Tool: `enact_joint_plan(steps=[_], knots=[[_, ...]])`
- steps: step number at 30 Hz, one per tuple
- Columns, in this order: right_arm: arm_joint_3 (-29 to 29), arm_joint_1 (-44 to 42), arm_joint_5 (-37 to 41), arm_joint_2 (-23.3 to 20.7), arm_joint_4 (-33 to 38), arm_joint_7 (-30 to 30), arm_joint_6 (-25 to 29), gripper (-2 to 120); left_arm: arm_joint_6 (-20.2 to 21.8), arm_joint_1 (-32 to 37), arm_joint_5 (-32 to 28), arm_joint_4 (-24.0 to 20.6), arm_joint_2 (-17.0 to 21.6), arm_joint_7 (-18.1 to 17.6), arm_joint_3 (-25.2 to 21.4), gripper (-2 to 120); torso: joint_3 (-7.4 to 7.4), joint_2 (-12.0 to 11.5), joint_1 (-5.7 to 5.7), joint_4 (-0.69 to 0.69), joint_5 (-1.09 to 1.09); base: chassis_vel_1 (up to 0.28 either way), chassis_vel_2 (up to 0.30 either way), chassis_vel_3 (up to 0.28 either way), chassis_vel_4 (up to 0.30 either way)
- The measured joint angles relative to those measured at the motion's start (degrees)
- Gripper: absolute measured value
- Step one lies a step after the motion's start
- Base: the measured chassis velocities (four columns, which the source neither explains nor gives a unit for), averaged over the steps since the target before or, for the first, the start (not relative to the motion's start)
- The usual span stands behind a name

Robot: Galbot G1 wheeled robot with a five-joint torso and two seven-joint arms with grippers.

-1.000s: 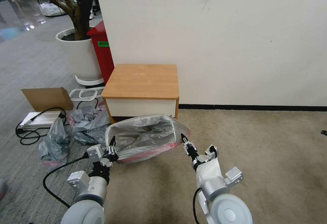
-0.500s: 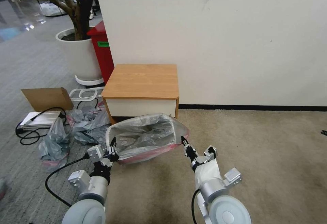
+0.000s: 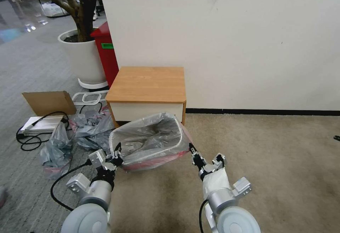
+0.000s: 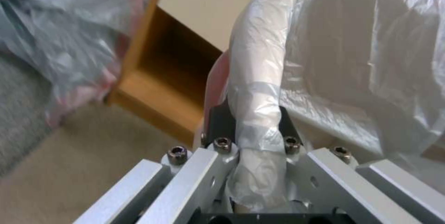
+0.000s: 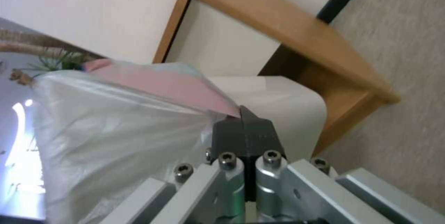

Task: Pick up the garbage bag from the table and place it over the trash can.

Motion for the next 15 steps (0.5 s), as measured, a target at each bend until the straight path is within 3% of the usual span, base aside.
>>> enact_joint_plan(steps=[6, 15], knots=[[0.87, 1.32, -6.38, 0.0, -4.07, -0.72, 2.27, 0, 2.92, 1.1, -5.4, -3.14, -0.55, -1.49, 0.4, 4, 0.0, 0.0, 0.0, 0.0, 0.01, 0.0, 0.0, 0.0, 0.0], [1.15, 1.4, -11.35, 0.0, -5.81, -1.49, 4.45, 0, 3.41, 1.29, -6.11, -3.68, -0.69, -1.83, 0.4, 4, 0.0, 0.0, -0.01, 0.0, 0.0, 0.0, 0.0, 0.0, 0.0]])
